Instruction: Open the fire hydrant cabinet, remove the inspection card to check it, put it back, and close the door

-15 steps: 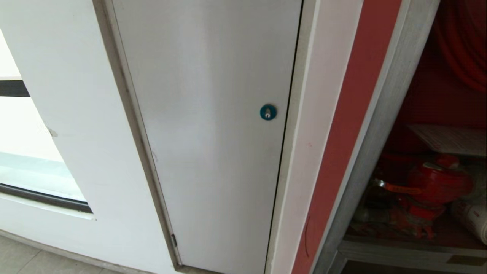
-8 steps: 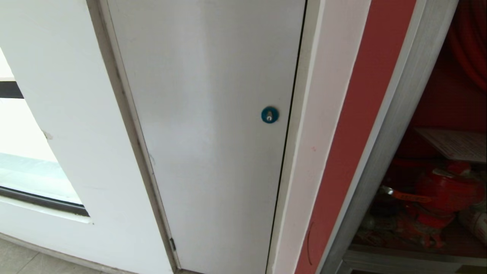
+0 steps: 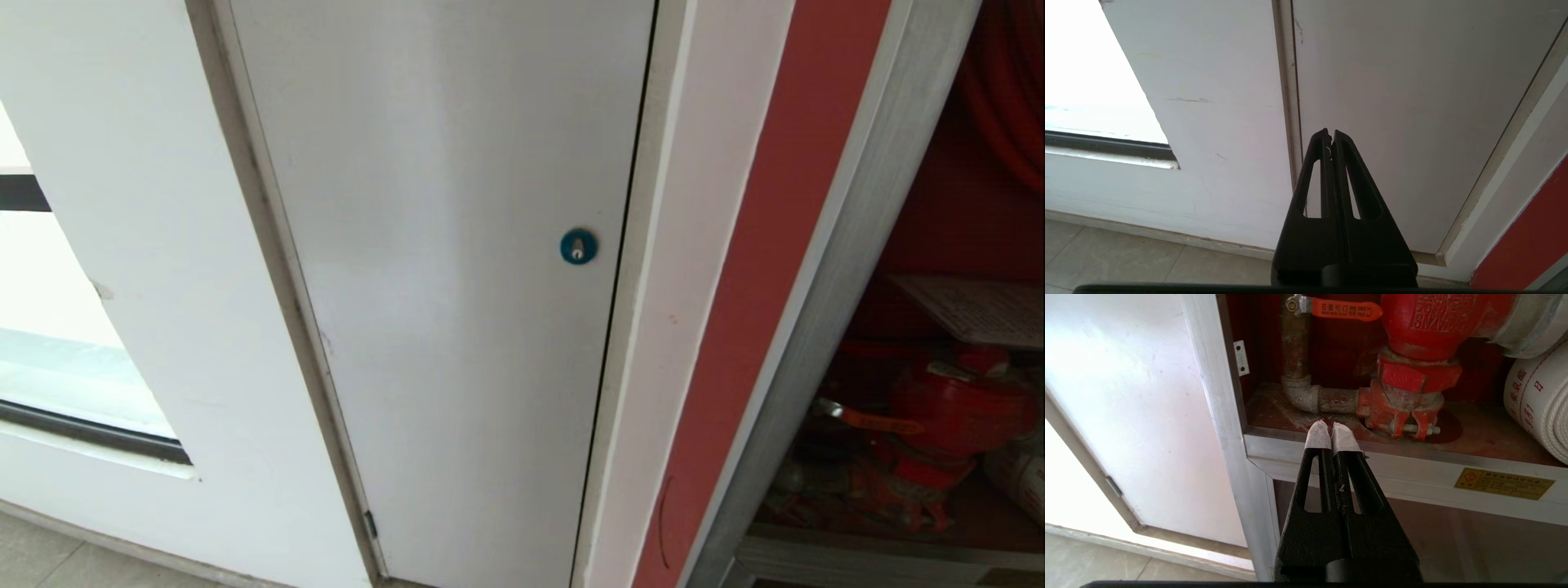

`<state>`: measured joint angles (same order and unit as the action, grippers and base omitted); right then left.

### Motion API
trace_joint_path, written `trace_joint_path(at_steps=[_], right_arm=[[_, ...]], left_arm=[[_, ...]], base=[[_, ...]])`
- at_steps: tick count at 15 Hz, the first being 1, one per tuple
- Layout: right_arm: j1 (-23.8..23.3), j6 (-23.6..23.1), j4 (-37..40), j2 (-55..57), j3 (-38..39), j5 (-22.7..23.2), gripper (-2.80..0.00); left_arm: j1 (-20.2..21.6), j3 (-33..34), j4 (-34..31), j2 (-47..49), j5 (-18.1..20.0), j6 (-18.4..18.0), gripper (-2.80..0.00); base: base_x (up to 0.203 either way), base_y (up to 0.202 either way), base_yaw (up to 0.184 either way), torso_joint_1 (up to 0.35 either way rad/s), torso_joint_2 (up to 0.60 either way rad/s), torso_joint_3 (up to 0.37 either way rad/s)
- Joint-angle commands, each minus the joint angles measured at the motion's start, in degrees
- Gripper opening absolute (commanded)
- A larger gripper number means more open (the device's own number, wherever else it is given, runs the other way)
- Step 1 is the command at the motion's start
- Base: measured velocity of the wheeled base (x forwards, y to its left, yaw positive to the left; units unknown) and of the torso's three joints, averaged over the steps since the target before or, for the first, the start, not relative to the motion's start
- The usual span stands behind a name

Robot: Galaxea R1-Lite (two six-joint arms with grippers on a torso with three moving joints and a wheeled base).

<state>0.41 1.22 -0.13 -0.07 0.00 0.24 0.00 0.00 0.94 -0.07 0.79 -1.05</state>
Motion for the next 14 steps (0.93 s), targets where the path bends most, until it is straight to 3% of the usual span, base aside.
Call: trace_joint_path(at_steps=[1, 14], right_arm=[[0.0, 0.1, 0.0, 0.0, 0.0, 0.0, -2.80], [0.0, 0.1, 0.0, 0.0, 0.0, 0.0, -2.80]], left_arm=[[0.0, 0.4, 0.0, 0.1, 0.0, 0.0, -2.80], [0.0, 0.4, 0.0, 0.1, 0.0, 0.0, -2.80]], base=[[0.000, 0.000, 0.000, 0.000, 0.00, 0.000], [0.000, 0.000, 0.000, 0.000, 0.00, 0.000]])
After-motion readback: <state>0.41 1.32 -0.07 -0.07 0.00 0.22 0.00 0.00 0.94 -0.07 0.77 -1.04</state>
